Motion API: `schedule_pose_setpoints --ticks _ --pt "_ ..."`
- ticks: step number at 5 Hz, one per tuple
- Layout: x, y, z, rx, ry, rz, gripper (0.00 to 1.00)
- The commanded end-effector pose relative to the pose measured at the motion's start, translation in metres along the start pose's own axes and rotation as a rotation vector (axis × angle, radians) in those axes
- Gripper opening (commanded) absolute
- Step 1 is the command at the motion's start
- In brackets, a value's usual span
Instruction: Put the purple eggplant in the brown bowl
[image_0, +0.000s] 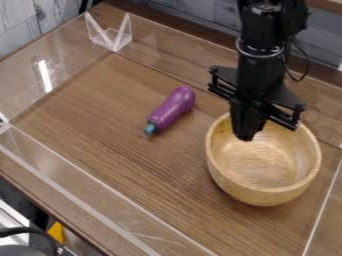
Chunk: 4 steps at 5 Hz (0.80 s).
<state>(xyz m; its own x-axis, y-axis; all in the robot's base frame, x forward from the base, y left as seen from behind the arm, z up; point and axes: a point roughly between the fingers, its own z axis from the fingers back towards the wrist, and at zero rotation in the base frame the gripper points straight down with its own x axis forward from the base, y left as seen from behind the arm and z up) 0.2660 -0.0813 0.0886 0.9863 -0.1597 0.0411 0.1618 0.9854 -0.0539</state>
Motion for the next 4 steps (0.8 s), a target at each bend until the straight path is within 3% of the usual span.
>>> schedule_pose_setpoints --ticks 1,4 --pt "0.0034 0.0015 0.0157 0.0 -0.051 -0.005 0.0" --pt "-0.0001 0.003 0.0211 0.005 -0.053 -0.022 0.0"
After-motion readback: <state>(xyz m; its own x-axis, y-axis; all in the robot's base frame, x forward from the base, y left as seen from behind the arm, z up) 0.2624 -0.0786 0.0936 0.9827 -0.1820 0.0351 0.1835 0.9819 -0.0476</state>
